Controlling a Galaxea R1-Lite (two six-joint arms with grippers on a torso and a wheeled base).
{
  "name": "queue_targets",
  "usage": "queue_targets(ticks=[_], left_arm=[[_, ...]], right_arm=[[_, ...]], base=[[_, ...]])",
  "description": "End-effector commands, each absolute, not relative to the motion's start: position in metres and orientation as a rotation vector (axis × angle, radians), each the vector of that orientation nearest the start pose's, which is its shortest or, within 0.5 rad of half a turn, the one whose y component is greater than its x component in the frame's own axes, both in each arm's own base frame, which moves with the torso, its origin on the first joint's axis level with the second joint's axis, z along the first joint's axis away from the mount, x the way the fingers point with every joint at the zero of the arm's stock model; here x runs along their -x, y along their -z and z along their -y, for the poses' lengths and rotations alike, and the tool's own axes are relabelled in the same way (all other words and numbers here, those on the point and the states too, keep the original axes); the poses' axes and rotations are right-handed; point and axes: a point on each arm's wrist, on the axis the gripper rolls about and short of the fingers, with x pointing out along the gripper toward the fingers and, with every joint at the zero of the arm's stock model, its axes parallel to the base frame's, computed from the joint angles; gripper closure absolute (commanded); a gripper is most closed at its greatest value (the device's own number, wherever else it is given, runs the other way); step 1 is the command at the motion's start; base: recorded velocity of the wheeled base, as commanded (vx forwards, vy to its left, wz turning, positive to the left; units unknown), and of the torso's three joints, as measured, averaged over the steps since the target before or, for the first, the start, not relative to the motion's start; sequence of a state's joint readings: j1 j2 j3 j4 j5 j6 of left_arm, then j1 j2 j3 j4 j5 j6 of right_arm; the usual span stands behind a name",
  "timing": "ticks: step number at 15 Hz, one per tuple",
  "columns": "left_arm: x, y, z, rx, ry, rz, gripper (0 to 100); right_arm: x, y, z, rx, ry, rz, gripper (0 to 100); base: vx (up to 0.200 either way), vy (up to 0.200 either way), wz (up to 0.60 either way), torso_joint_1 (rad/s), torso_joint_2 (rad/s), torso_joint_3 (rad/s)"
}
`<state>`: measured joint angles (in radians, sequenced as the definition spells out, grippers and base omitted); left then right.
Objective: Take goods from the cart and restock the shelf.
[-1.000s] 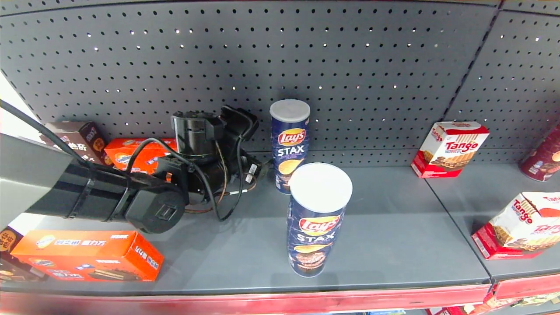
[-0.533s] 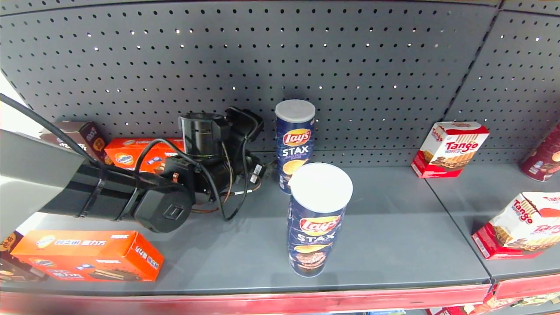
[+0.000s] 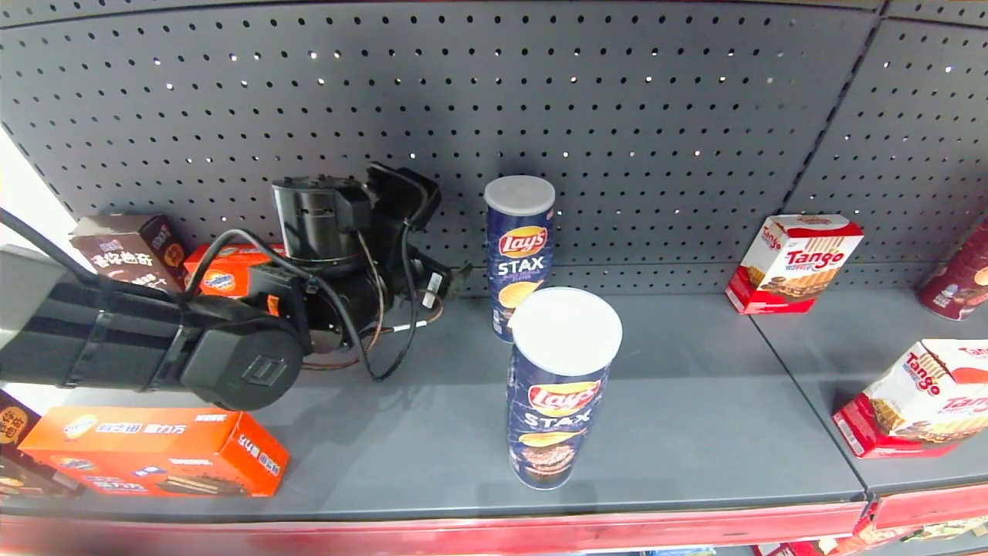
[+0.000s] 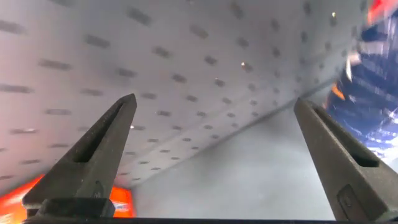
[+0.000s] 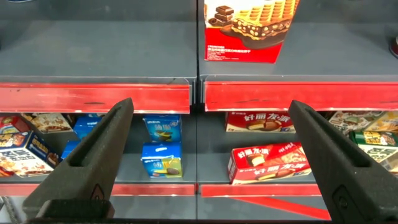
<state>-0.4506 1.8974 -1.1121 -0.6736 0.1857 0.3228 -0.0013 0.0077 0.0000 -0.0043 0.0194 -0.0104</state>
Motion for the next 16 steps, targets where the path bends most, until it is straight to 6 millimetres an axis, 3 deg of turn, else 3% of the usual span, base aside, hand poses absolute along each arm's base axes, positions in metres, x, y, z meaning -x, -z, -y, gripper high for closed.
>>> queue_targets(ticks=[1, 4, 11, 12, 13, 14, 15, 16], left_arm=[[-0.321, -0.233, 0.147, -0.331, 0.256, 0.012, 0], [-0.301, -0.241, 0.138, -0.328, 0.25, 0.026, 0], [-0.273, -0.236, 0.126, -0.312, 0.219, 0.053, 0], [-0.269, -0.238, 0.124, -0.308, 0.217, 0.058, 0], [-0.265, -0.237, 0.12, -0.307, 0.214, 0.056, 0], [-0.264, -0.237, 0.119, -0.308, 0.213, 0.055, 0], [-0.262, -0.233, 0.118, -0.307, 0.212, 0.051, 0], [-0.261, -0.232, 0.118, -0.304, 0.213, 0.06, 0]], right_arm=[[0.022, -0.076, 0.0, 0.011, -0.018, -0.005, 0], [0.022, -0.076, -0.001, 0.012, -0.02, -0.004, 0], [0.022, -0.08, -0.001, 0.011, -0.02, 0.0, 0], [0.023, -0.123, 0.0, -0.015, -0.01, 0.04, 0], [0.009, -0.178, 0.0, -0.078, -0.01, 0.029, 0], [-0.001, -0.203, -0.001, -0.105, -0.026, 0.026, 0], [-0.022, -0.226, -0.002, -0.097, -0.076, -0.008, 0], [-0.05, -0.236, -0.005, -0.037, -0.156, -0.087, 0]], base=[[0.0, 0.0, 0.0, 0.0, 0.0, 0.0], [0.0, 0.0, 0.0, 0.0, 0.0, 0.0], [0.0, 0.0, 0.0, 0.0, 0.0, 0.0], [0.0, 0.0, 0.0, 0.0, 0.0, 0.0], [0.0, 0.0, 0.0, 0.0, 0.0, 0.0], [0.0, 0.0, 0.0, 0.0, 0.0, 0.0], [0.0, 0.0, 0.0, 0.0, 0.0, 0.0], [0.0, 0.0, 0.0, 0.0, 0.0, 0.0]])
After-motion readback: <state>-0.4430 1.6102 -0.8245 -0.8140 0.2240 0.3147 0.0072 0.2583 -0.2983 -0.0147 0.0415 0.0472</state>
